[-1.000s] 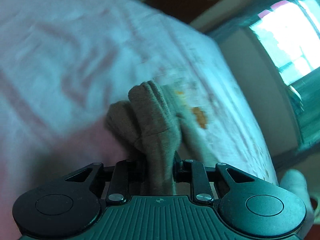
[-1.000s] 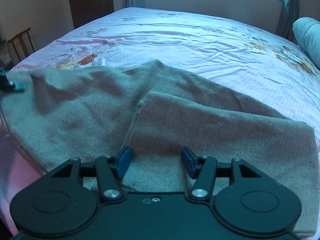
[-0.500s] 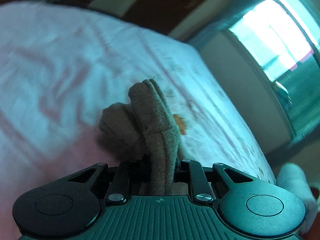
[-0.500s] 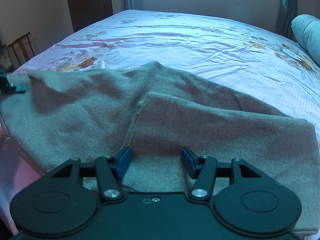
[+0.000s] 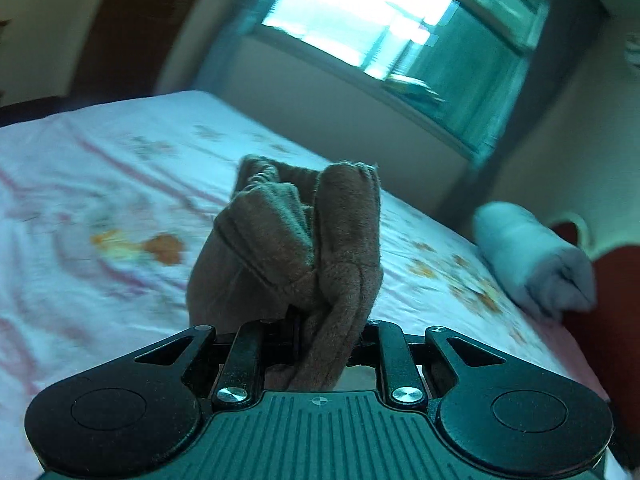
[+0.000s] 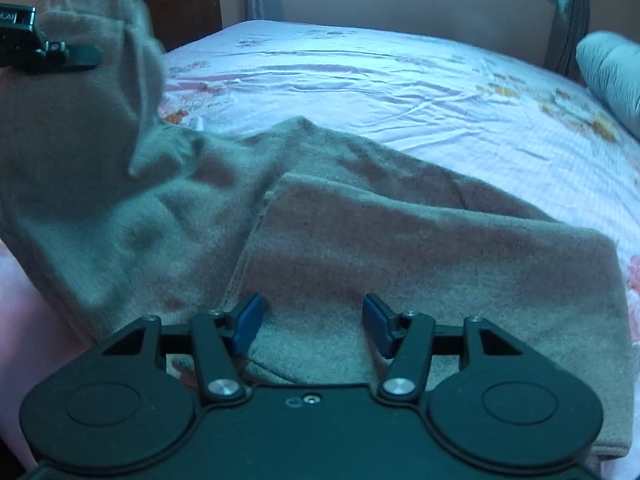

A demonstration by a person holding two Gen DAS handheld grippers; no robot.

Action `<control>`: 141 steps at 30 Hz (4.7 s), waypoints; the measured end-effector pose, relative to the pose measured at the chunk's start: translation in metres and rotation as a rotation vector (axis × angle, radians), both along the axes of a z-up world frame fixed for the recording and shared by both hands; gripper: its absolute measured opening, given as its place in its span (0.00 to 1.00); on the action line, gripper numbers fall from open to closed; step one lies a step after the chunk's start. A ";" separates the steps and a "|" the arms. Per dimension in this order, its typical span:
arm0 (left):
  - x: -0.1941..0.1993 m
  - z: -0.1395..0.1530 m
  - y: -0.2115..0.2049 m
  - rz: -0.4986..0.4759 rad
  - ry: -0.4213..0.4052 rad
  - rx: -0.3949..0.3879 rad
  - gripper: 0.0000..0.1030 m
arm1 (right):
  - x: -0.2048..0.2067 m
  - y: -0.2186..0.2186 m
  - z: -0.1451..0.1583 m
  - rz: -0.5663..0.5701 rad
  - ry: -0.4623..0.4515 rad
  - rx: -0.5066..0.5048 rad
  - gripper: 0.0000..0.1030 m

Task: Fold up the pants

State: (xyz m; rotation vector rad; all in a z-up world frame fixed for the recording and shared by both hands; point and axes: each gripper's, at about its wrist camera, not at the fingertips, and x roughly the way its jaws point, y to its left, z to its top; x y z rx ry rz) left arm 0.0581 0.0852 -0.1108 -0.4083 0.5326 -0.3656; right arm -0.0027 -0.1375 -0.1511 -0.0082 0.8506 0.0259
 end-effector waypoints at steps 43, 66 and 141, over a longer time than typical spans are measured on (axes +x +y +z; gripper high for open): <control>-0.140 0.032 -0.185 -0.464 -0.191 0.531 0.75 | -0.069 -0.225 0.051 -0.373 -0.055 0.648 0.24; -0.085 -0.001 -0.112 -0.299 -0.020 0.463 0.76 | -0.109 -0.232 0.049 -0.509 -0.064 0.507 0.52; -0.151 0.147 -0.096 -0.058 -0.060 0.499 1.00 | -0.165 -0.059 0.196 -0.180 -0.429 0.142 0.49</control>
